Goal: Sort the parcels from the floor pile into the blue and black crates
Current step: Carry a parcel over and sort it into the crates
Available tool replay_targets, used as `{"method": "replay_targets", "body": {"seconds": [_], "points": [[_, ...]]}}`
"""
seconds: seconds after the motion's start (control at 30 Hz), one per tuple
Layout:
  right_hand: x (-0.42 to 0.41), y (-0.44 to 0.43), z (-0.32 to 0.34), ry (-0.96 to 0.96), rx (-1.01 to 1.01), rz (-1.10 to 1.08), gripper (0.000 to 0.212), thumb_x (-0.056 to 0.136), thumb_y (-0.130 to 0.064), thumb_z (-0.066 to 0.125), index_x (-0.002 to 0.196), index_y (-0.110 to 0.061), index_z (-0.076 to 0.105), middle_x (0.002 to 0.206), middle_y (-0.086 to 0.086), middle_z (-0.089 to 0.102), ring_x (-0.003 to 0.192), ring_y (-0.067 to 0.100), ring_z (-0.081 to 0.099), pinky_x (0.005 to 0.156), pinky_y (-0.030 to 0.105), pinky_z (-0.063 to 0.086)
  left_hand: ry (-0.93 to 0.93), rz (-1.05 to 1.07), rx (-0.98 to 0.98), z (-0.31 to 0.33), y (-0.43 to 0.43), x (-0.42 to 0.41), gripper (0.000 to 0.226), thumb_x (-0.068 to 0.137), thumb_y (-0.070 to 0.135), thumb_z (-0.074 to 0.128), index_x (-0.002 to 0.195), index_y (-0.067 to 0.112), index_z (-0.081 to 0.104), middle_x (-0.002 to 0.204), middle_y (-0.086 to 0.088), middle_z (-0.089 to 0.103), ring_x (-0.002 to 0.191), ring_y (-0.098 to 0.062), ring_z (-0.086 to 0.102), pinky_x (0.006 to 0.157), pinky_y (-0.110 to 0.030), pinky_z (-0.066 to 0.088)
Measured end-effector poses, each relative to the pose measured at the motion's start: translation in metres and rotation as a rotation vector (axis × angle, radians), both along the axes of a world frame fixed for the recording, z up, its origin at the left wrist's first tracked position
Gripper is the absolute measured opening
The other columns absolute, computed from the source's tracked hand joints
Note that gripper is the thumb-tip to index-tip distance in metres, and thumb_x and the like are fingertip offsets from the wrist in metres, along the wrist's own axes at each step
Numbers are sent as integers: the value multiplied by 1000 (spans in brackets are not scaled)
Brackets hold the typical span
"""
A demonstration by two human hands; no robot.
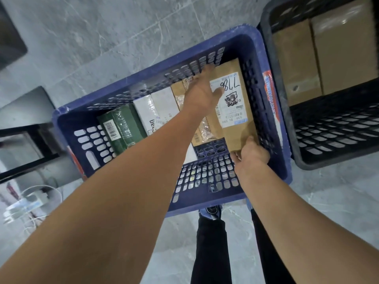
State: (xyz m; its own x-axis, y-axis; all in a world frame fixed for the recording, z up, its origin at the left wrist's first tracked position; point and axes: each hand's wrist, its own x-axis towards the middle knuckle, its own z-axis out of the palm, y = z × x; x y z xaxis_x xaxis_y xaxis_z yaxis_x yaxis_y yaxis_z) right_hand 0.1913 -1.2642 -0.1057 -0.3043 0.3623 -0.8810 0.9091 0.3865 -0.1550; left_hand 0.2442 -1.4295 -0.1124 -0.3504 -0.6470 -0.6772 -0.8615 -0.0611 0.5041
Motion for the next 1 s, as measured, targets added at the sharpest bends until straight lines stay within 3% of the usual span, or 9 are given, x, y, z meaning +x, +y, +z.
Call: {"method": "replay_targets", "body": {"seconds": [0.17,0.33,0.4,0.47,0.6,0.73,0.87,0.93,1.0], "points": [[-15,-1,-15,-116,-42,71,15,107,-18,55,97,-8,59,104,15,66,85,24,66,89,42,63,-156,-10,-190,-17,12,-15,67,99,30,67,153,34,29,153,-12,42,117,-31,62,76,-40,56],[-17,4,-30,-124,-64,88,20,103,-3,43,100,-10,61,108,14,68,85,22,65,88,40,63,-166,-309,-640,-33,44,-5,58,82,6,77,134,18,56,138,-8,53,121,-31,51,83,-42,56],[-15,5,-31,-131,-75,91,20,101,-2,44,97,-13,60,103,11,68,88,20,64,97,43,60,-142,-354,-619,-36,54,3,63,81,4,75,139,16,54,145,-6,49,128,-30,47,86,-41,55],[-14,3,-30,-132,-89,96,20,102,-3,46,90,-16,56,97,7,65,89,21,61,104,43,55,-171,-422,-572,-39,56,9,64,92,14,68,150,15,43,158,-6,39,142,-29,38,101,-42,50],[-13,1,-33,-127,-110,168,22,101,-1,44,96,-12,61,94,9,63,89,24,59,108,44,52,-237,-482,-438,-45,46,10,59,107,29,44,162,18,24,171,-1,15,158,-25,11,125,-46,22],[-11,4,-33,-147,-155,149,19,96,-1,49,97,-17,58,110,8,69,90,19,63,101,37,56,-327,-544,-357,-49,46,11,67,109,37,40,165,23,7,172,5,-9,159,-22,-6,128,-49,10],[-17,10,-27,-205,-241,127,22,98,-4,57,118,-12,64,127,10,66,109,20,65,88,28,59,-339,-562,-289,-46,41,10,70,109,35,41,164,27,-1,170,8,-18,157,-20,-14,128,-50,6],[-21,13,-20,-225,-271,105,23,99,-6,58,120,-11,64,129,10,64,113,21,61,93,30,56,-317,-553,-231,-41,36,9,70,108,38,41,164,27,1,171,8,-17,157,-20,-14,128,-51,7],[-25,17,-8,-254,-289,136,16,100,-10,59,114,-14,65,132,8,62,121,21,58,108,38,50,-282,-507,-182,-30,33,10,70,107,41,42,164,25,6,172,6,-11,158,-21,-9,127,-53,13]]}}
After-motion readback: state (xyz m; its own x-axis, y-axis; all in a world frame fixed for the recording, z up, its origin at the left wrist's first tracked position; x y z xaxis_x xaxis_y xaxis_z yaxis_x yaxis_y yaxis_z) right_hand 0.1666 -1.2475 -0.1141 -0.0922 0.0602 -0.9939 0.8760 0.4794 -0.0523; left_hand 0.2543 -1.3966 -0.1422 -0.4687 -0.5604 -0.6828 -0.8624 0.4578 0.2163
